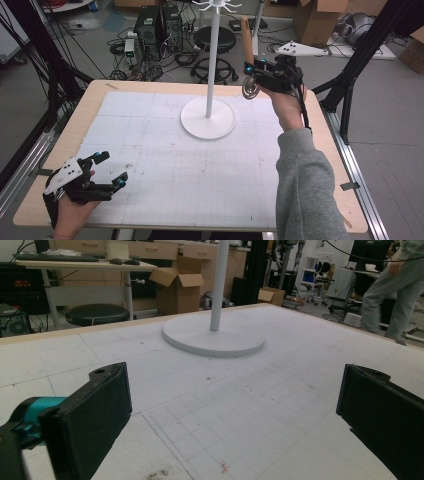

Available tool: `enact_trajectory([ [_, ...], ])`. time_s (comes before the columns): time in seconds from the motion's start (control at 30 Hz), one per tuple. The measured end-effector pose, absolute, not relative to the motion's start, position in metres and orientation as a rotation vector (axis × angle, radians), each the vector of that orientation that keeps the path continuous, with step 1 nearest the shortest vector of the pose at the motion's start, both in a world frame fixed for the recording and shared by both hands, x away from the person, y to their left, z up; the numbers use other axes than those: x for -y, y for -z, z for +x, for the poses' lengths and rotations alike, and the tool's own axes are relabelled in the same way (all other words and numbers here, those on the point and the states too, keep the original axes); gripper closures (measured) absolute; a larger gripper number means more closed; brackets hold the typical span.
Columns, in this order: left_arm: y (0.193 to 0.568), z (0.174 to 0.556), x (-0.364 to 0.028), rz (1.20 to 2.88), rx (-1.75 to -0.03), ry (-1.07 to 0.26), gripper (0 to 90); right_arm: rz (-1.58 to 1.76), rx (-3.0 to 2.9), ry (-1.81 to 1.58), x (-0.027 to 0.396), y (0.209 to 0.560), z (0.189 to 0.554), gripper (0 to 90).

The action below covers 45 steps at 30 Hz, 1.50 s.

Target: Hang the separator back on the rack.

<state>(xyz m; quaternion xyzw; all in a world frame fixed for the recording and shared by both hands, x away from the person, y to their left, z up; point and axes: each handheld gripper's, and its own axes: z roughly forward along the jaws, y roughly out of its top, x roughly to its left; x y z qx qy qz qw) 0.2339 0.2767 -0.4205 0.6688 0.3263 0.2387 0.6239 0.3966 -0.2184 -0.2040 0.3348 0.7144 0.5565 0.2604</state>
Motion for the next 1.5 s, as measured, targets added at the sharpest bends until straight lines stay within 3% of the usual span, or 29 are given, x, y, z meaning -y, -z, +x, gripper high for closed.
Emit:
enact_trajectory([
  [1.5, 0.42, 0.227, -0.285, 1.515, -0.767, -0.56, 1.8, 0.939, -1.898, -1.514, 0.192, 0.194, 0.422, 69.1],
])
